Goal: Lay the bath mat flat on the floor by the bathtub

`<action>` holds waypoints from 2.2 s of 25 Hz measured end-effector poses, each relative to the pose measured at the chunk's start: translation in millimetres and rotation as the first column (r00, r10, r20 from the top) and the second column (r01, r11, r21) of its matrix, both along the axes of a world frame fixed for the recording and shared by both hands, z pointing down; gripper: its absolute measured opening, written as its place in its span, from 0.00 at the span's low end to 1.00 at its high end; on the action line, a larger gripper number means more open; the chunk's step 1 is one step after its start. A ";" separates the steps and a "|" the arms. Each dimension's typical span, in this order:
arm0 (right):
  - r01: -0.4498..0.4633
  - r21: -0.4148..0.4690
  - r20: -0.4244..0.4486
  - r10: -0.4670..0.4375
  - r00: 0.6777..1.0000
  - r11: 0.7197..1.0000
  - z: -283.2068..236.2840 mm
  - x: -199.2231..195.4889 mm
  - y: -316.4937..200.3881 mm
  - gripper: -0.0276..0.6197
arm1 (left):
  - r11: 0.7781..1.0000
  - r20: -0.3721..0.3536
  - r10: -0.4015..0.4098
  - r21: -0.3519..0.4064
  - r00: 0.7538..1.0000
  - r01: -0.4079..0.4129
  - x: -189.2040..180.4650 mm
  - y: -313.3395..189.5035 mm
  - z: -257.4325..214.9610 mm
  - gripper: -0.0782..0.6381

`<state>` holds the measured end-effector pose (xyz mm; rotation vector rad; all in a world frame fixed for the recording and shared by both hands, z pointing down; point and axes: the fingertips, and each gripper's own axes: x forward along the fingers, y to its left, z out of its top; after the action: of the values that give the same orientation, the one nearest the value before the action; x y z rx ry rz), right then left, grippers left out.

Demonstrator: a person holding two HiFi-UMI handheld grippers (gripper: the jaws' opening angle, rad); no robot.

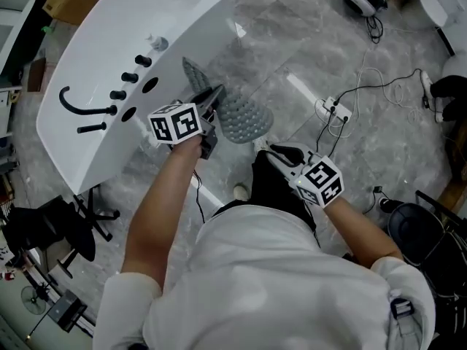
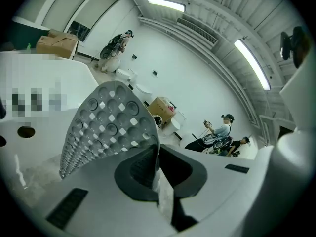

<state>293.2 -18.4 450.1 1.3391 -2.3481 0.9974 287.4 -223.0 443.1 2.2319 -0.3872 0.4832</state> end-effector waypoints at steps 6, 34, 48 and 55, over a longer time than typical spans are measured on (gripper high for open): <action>-0.017 -0.061 0.016 0.018 1.000 0.998 27.5 48.4 -29.4 0.15 | 1.000 -0.031 0.014 -0.024 0.999 -0.015 90.5 -66.2 36.5 0.15; 0.108 -0.272 0.075 -0.091 0.993 0.956 173.0 29.2 -92.8 0.14 | 0.953 0.208 -0.179 -0.208 0.962 0.222 -42.9 -173.0 403.1 0.15; 0.242 -0.316 0.149 -0.204 0.968 0.917 222.6 -46.0 -124.9 0.14 | 0.899 0.419 -0.283 -0.197 0.863 0.391 -235.9 -175.0 494.4 0.15; 0.291 -0.330 0.109 -0.270 0.957 0.898 243.9 -64.0 -129.3 0.14 | 0.852 0.491 -0.353 -0.183 0.797 0.491 -301.6 -167.6 525.6 0.15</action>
<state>229.2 -147.7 694.0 0.8230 -2.1922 1.2922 -14.2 -390.5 968.7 1.6483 -0.9684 0.7459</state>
